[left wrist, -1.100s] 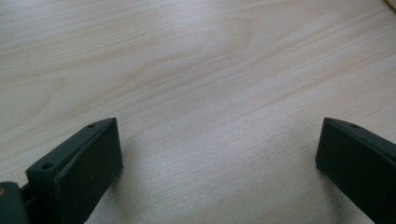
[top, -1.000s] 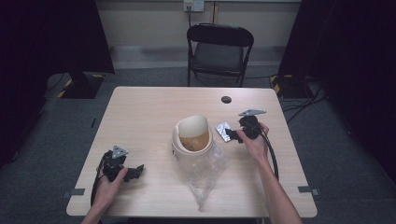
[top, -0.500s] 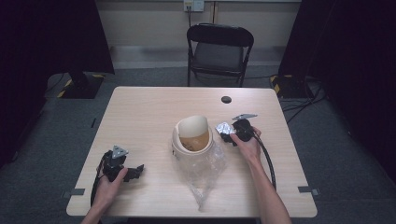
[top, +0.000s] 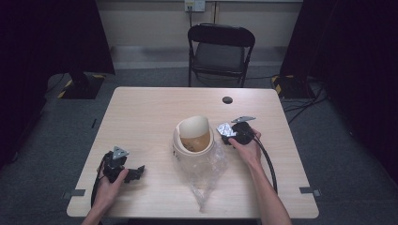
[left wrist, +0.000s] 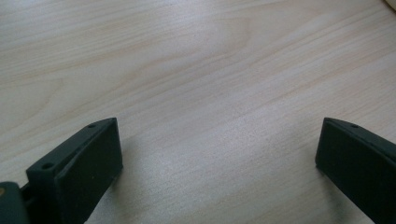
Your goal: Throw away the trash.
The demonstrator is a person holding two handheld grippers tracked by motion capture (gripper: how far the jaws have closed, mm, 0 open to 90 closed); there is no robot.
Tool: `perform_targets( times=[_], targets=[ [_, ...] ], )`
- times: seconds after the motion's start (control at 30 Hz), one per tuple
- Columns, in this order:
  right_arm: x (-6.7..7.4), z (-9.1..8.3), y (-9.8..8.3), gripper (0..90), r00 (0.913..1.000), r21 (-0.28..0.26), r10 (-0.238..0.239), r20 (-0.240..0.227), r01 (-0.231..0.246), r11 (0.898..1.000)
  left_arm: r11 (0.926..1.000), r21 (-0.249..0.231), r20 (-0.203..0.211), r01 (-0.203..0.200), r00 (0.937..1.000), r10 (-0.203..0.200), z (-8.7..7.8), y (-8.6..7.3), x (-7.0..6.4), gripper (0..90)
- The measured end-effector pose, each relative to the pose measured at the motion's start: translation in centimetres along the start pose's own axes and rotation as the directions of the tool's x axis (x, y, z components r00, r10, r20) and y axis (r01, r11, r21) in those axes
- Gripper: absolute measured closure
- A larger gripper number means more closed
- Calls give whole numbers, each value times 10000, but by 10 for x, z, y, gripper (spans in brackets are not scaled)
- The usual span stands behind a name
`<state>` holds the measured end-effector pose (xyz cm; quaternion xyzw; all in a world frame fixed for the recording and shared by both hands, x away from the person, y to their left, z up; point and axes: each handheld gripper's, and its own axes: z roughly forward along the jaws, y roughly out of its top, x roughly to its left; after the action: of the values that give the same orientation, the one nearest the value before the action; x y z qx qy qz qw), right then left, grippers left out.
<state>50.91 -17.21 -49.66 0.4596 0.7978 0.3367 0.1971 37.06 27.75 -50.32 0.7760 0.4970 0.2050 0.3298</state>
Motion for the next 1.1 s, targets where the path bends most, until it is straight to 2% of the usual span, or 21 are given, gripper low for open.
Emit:
perform_targets(
  times=[0.03, 0.07, 0.1, 0.47, 0.53, 0.8, 0.83, 0.9, 1.07, 1.1],
  targets=[
    [-2, -1, -1, 285, 10000, -76, -22, 38, 22, 10000, 10000, 0, 5, 1, 10000, -1, 0, 0, 0, 0],
    [-2, -1, -1, 285, 10000, -76, -22, 38, 22, 10000, 10000, 0, 5, 1, 10000, -1, 0, 0, 0, 0],
    [-2, -4, -1, 339, 10000, -78, 47, 39, -47, 10000, 10000, -1, 0, -3, 10000, 3, 0, 0, 0, 0],
    [-2, -9, -1, 344, 9998, 22, 192, 29, -193, 9998, 10000, 0, 5, 0, 10000, 0, 0, 0, 0, 0],
    [-4, -16, -3, 344, 9993, -229, 385, -2, -385, 9990, 10000, -1, 6, 2, 10000, -2, 0, 0, 0, 0],
    [-4, -33, -6, 344, 9986, -542, 510, -171, -519, 9972, 10000, 1, 14, 3, 10000, -3, 0, 0, 0, 0],
    [-4, -37, -7, 344, 9979, -679, 546, -340, -568, 9961, 10000, 2, 16, 1, 10000, -1, 0, 0, 0, 0],
    [-2, -41, -9, 344, 9990, -628, 409, -189, -420, 9971, 10000, 1, 18, 3, 10000, -3, 0, 0, 0, 0],
    [-2, -51, -12, 344, 9981, -715, 548, -289, -568, 9958, 10000, 16, 22, -9, 10000, 9, 0, 0, 0, 0],
    [0, -58, -12, 344, 9976, -845, 555, -425, -590, 9947, 10000, 17, 20, -8, 10000, 8, 0, 0, 0, 0]
  ],
)
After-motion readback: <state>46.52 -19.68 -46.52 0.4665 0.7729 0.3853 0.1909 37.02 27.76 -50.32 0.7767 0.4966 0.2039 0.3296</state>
